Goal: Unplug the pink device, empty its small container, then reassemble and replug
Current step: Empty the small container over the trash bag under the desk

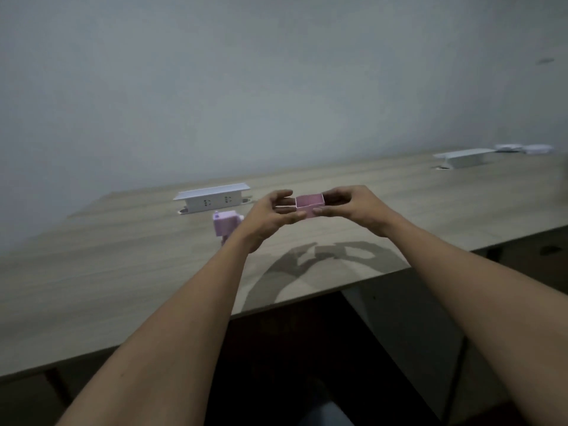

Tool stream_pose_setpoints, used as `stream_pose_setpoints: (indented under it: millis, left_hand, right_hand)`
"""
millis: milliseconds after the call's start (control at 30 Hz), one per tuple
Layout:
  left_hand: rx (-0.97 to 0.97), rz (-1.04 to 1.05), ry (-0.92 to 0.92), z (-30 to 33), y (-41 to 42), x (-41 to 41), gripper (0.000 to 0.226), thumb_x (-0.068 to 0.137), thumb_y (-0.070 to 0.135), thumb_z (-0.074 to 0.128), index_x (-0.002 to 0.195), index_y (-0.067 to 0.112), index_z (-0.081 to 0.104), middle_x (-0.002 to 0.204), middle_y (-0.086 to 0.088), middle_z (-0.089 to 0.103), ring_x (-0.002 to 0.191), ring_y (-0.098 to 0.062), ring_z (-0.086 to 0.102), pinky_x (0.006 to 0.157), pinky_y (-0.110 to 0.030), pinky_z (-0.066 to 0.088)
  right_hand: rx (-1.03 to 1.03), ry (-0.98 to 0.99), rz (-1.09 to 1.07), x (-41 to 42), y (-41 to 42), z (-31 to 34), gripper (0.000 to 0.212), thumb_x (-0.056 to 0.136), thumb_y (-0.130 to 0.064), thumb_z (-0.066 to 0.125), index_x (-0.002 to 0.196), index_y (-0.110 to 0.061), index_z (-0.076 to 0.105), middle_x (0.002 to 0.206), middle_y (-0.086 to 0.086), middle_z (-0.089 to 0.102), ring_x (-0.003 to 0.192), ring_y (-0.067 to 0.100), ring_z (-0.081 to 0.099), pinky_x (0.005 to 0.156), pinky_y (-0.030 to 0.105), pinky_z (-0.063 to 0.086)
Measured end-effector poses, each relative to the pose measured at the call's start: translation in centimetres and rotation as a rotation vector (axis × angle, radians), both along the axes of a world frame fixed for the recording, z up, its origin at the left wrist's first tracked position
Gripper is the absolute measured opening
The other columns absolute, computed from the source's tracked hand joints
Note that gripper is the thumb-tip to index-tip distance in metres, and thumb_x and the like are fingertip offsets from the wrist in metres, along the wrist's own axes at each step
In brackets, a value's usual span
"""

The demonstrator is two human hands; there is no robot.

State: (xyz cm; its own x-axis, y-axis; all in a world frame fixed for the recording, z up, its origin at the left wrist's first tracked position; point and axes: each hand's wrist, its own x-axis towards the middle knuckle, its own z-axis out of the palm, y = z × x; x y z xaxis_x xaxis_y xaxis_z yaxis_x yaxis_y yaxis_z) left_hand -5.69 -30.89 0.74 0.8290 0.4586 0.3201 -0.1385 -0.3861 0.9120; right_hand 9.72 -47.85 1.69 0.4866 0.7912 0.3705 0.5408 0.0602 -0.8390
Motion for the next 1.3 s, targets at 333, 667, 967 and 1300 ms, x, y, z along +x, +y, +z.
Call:
stream_pose_setpoints:
  millis: [333, 667, 967, 1300]
  left_hand:
    - [-0.004, -0.336, 0.044, -3.4, -12.3, 9.8, 0.048, 0.089, 0.017, 0.074, 0.133, 0.004, 0.062, 0.124, -0.011, 0.072, 0.116, -0.021, 0.068, 0.098, -0.027, 0.053]
    - [-0.008, -0.52, 0.125, -8.2, -21.6, 12.2, 0.046, 0.088, 0.011, 0.074, 0.131, -0.001, 0.063, 0.12, -0.011, 0.073, 0.101, -0.01, 0.072, 0.088, -0.017, 0.054]
    - [-0.176, -0.528, 0.301, -20.0, -25.4, 10.6, 0.054, 0.083, 0.019, 0.08, 0.131, 0.002, 0.064, 0.124, -0.01, 0.072, 0.116, -0.018, 0.068, 0.101, -0.026, 0.051]
    - [-0.374, -0.55, 0.703, -33.8, -28.6, 6.9, 0.047, 0.09, 0.01, 0.072, 0.133, -0.003, 0.059, 0.124, -0.019, 0.069, 0.111, -0.023, 0.069, 0.088, -0.023, 0.058]
  right_hand:
    - [0.025, 0.094, -0.276, 4.4, -15.5, -2.1, 0.048, 0.072, -0.021, 0.088, 0.117, -0.009, 0.074, 0.108, 0.001, 0.079, 0.104, 0.009, 0.073, 0.096, 0.023, 0.053]
    - [0.075, 0.303, -0.425, 4.1, -26.5, -10.2, 0.05, 0.066, -0.025, 0.091, 0.112, -0.014, 0.076, 0.109, 0.002, 0.079, 0.108, 0.012, 0.072, 0.1, 0.028, 0.051]
    - [-0.049, 0.499, -0.459, 2.1, -30.7, -20.6, 0.046, 0.07, -0.013, 0.088, 0.114, -0.006, 0.074, 0.102, 0.003, 0.08, 0.106, 0.014, 0.073, 0.092, 0.021, 0.055]
    - [-0.356, 0.844, -0.514, -2.5, -33.5, -34.2, 0.057, 0.074, -0.011, 0.086, 0.125, 0.003, 0.065, 0.114, 0.016, 0.074, 0.107, 0.022, 0.072, 0.102, 0.035, 0.054]
